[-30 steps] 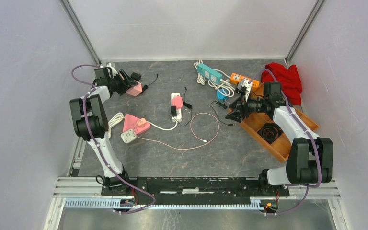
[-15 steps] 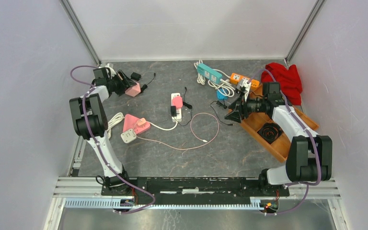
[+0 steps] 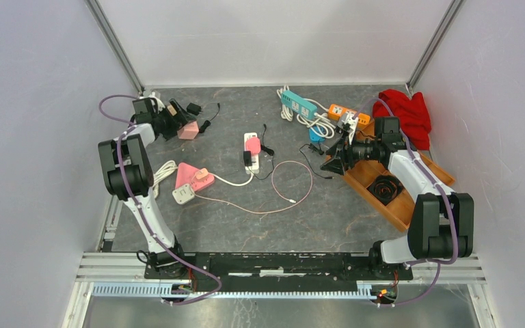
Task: Pull the plug off the socket
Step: Place the plug at the center of the board.
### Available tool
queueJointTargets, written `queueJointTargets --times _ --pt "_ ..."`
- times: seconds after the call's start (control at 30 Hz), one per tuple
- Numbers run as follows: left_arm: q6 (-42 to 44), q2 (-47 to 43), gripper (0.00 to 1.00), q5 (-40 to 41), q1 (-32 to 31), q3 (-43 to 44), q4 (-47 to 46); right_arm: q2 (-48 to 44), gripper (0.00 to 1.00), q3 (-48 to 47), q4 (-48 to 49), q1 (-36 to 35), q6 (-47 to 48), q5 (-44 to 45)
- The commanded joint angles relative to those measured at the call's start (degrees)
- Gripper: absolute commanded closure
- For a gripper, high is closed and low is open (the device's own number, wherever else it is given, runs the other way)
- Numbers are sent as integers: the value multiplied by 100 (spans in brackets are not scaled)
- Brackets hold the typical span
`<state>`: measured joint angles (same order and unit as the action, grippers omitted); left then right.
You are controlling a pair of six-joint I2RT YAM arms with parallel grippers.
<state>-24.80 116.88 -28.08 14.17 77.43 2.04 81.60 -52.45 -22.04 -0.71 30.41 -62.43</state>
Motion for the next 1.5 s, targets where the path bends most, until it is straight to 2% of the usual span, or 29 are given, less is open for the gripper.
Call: queueJointTargets --times 0.0,0.27,0.7,0.9,1.07,1.27,1.4,1.47 --pt "180 -596 0 315 58 -102 -181 32 24 -257 -46 -22 113 4" --pt "551 -1193 0 1309 54 -536 -232 9 24 -265 -55 -22 120 -23" --pt "631 -1960 0 1546 47 -909 -397 -22 24 -260 -68 -20 138 -5" --pt "873 -2714 0 1816 -4 -1068 -432 -30 24 -258 -70 -24 144 0" --pt "1242 -3361 0 2207 -271 -1218 -520 -26 24 -257 -67 -19 158 12" --pt "1578 -4328 0 2787 -567 -1859 -1219 -13 24 -266 -90 -20 175 13" --pt "1271 -4599 0 3385 -804 -2176 -1557 4 24 -262 -98 -22 171 12" --pt "1202 -4558 0 3020 -856 -2068 -1503 18 24 -266 -98 -19 184 16"
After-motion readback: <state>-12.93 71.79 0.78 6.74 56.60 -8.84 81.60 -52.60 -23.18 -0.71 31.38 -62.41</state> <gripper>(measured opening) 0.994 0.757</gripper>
